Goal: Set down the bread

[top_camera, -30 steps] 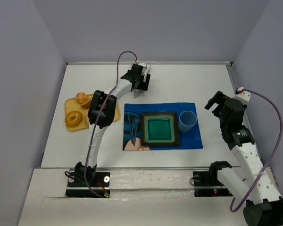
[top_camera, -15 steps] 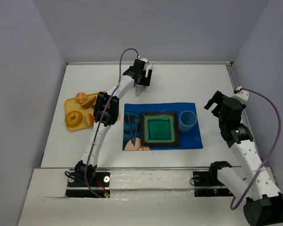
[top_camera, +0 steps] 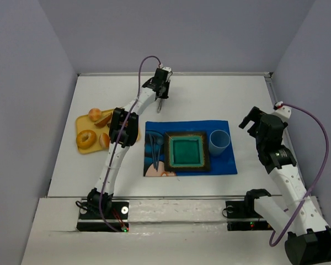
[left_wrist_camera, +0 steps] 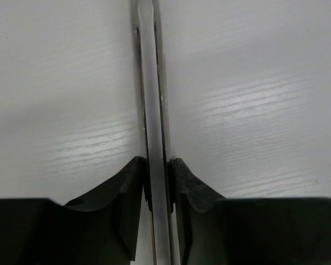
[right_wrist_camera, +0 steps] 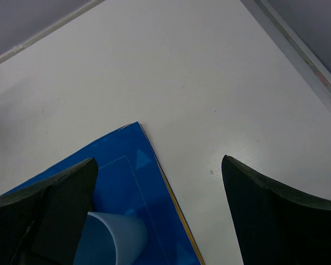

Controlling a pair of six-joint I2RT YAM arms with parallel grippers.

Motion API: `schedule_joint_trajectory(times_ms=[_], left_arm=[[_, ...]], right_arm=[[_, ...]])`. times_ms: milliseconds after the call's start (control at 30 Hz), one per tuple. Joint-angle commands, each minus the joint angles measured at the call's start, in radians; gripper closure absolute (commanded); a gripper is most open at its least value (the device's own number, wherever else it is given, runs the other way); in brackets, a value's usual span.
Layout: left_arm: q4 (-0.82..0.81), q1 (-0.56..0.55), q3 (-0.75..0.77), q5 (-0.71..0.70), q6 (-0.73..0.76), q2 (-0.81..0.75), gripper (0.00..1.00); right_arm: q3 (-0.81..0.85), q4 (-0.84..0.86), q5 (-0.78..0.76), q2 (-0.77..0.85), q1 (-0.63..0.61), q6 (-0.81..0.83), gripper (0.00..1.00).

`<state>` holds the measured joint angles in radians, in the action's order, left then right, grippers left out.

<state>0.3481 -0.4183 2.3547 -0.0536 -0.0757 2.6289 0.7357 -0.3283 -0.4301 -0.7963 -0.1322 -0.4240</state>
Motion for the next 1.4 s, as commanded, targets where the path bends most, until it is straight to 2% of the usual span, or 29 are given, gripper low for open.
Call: schedule_joint_trajectory(times_ms=[0,233,367,467,500,533,567,667,767,867,900,933,1133,1233,1367], left_arm=[[0.040,-0.022,-0.014,0.011,0.039,-0.067,0.68],[0.003,-0.036,-0.038,0.029,0.068,-0.312,0.66],[-0.026,-0.057,-0.148,0.040,0.047,-0.486,0.63],[-0.055,-0.059,-0.314,0.049,-0.016,-0.622,0.63],[-0.066,-0.060,-0.406,0.049,-0.033,-0.656,0.62],[-0.084,-0.062,-0.501,0.078,-0.070,-0.756,0.61],[-0.095,-0.062,-0.502,0.078,-0.088,-0.757,0.61],[-0.153,-0.063,-0.763,0.066,-0.169,-0.904,0.56],[-0.185,-0.071,-0.917,0.064,-0.260,-1.064,0.54],[-0.164,-0.095,-1.137,-0.049,-0.367,-1.274,0.53],[-0.155,-0.103,-1.176,-0.049,-0.389,-1.274,0.52],[-0.143,-0.106,-1.208,-0.066,-0.409,-1.359,0.49],[0.150,-0.109,-1.325,-0.195,-0.577,-1.616,0.47],[0.367,-0.109,-1.306,-0.274,-0.651,-1.667,0.46],[0.570,-0.109,-1.259,-0.359,-0.749,-1.664,0.42]], right_arm=[[0.005,0.051,-0.013,0.049,0.002,0.014,0.01],[-0.007,0.051,0.013,0.107,0.002,0.013,0.01],[-0.010,0.049,0.019,0.124,0.002,0.016,0.01],[-0.012,0.049,0.025,0.135,0.002,0.016,0.01],[-0.012,0.049,0.025,0.140,0.002,0.016,0.01],[-0.012,0.049,0.024,0.146,0.002,0.019,0.01],[-0.012,0.049,0.024,0.146,0.002,0.019,0.01],[-0.016,0.049,0.022,0.160,0.002,0.016,0.01],[-0.016,0.051,0.019,0.160,0.002,0.018,0.01],[-0.013,0.049,0.024,0.144,0.002,0.016,0.01],[-0.010,0.051,0.024,0.140,0.002,0.016,0.01],[-0.010,0.051,0.025,0.134,0.002,0.016,0.01],[-0.004,0.049,0.045,0.092,0.002,0.013,0.01],[-0.004,0.049,0.048,0.094,0.002,0.013,0.01],[-0.007,0.051,0.048,0.097,0.002,0.011,0.01]])
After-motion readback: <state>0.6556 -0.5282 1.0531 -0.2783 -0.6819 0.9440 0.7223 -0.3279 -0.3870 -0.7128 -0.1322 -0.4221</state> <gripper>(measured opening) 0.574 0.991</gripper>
